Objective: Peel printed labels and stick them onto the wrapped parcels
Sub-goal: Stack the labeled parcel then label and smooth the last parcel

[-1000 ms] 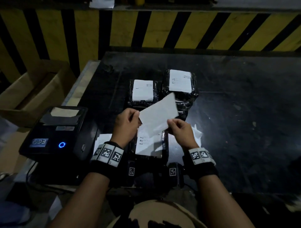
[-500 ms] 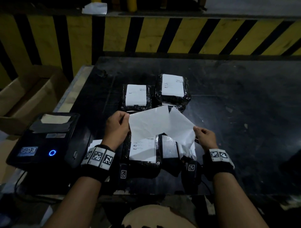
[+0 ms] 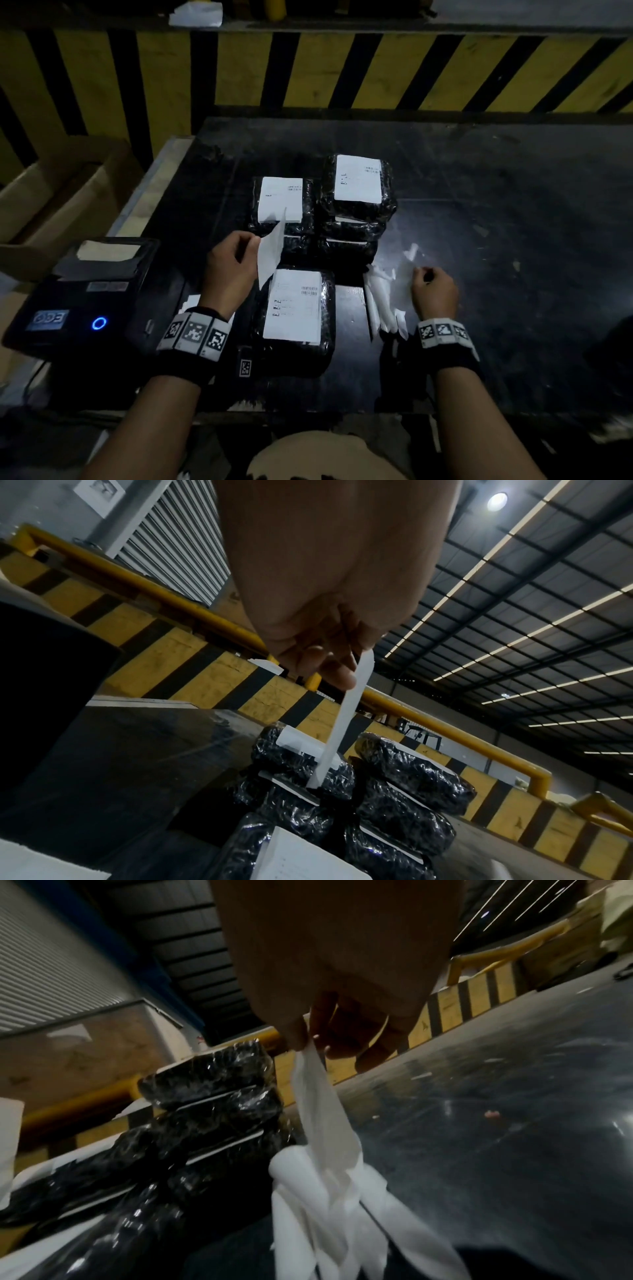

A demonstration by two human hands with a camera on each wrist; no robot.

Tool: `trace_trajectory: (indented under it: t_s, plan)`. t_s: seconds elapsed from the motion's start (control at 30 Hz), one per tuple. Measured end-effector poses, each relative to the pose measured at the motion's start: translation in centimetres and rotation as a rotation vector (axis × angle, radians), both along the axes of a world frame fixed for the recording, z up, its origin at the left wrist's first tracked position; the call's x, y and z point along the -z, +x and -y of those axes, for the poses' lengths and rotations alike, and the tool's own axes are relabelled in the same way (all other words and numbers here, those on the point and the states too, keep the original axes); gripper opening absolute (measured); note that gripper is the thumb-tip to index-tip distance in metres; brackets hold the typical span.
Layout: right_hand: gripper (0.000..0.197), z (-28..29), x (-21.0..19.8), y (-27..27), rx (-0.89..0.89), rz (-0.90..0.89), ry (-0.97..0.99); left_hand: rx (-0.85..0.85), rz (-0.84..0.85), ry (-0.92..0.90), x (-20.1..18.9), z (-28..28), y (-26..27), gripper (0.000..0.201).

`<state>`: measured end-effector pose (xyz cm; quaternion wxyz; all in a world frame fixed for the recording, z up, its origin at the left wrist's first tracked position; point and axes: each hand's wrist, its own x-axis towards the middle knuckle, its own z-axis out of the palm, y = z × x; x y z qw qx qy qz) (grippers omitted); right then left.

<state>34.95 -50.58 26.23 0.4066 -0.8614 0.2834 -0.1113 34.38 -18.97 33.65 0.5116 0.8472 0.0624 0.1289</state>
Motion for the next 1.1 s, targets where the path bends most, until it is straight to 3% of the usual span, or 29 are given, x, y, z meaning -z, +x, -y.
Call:
trace_trajectory:
  t_s: [0.13,0.23,0.3,0.37,0.43,0.53,0.63,0.8,1.0,1.1]
  plan:
    - [0.03,-1.3,3.1,0.2,-0.143,-0.109,0.04,0.001,0.007,-0.015,0.3,-0.1,-0.1,0.011]
    - [0.047,-2.6,3.9,0.3,-0.225,-0.238,0.035,0.003,0.003,-0.033,0.6,0.0,-0.3,0.012]
    - [0.06,-3.8,3.1,0.3,-0.234,-0.216,-0.111,0.007,-0.01,-0.042,0.8,0.2,-0.4,0.013]
    - [0.052,-5.4,1.7,0.5,-0.24,-0.128,-0.199,0.019,-0.007,-0.072,0.9,0.5,-0.5,0.016]
    - [0.041,-7.4,-0.2,1.0,-0.324,-0.007,-0.06,0.051,0.003,-0.1,1.2,0.8,-0.6,0.019]
    - [0.029,-10.5,-2.4,1.9,-0.467,0.048,0.402,0.128,-0.008,-0.057,1.5,1.1,-1.0,0.015]
    - [0.036,-12.2,-3.8,2.9,-0.451,0.038,0.588,0.214,0.004,-0.055,1.8,1.5,-1.5,0.009]
    - [0.014,-12.6,-4.1,4.6,-0.35,0.006,0.528,0.315,0.05,-0.017,2.2,2.0,-2.5,0.008]
    - [0.016,-13.0,-5.0,5.1,-0.383,0.046,0.48,0.339,0.066,0.09,3.4,1.5,-3.5,0.007]
    - [0.015,-13.1,-5.2,5.4,-0.374,0.141,0.346,0.253,-0.027,0.114,3.7,0.7,-3.9,0.032]
